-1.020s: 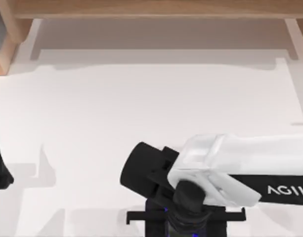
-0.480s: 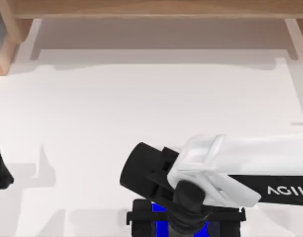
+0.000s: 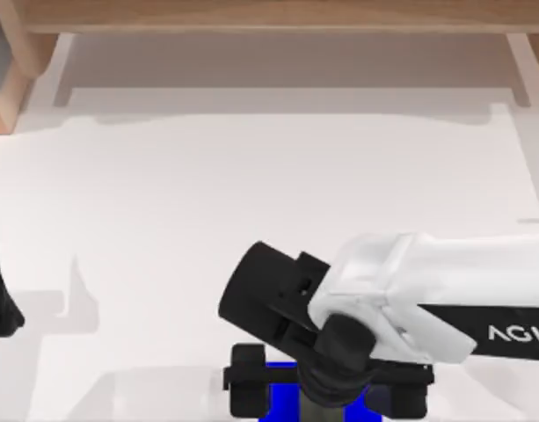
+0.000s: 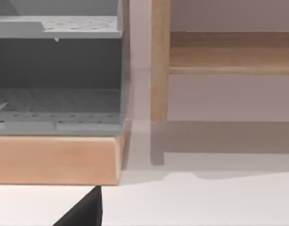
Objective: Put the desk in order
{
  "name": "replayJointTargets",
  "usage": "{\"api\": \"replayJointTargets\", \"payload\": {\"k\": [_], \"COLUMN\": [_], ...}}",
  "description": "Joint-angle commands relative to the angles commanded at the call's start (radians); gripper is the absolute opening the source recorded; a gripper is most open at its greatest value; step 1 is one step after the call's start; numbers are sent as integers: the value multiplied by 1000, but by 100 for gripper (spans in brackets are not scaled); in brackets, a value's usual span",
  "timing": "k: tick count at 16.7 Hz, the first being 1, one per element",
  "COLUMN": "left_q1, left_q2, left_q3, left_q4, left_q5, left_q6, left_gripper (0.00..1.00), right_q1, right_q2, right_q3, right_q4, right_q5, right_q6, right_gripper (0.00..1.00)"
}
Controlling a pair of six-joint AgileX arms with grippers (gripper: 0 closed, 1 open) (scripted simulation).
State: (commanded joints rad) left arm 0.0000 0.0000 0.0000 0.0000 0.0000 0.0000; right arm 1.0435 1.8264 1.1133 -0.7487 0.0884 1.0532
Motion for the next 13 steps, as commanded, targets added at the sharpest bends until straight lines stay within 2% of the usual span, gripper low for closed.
{"api": "replayJointTargets", "payload": {"k": [6, 13], "left_q1": [0, 0], "left_q2": [0, 0], "left_q3": [0, 0], "left_q4": [0, 0], "left_q5": [0, 0], "left_q6": [0, 0], "left_gripper": [100, 100], "right_q1": [-141, -414], "right_q2": [-96, -154], "right_q3": [-135, -402], "right_q4": [337, 970], "right_q5": [-31, -110], "right_q6": [-225, -682], "right_gripper": [100, 100]}}
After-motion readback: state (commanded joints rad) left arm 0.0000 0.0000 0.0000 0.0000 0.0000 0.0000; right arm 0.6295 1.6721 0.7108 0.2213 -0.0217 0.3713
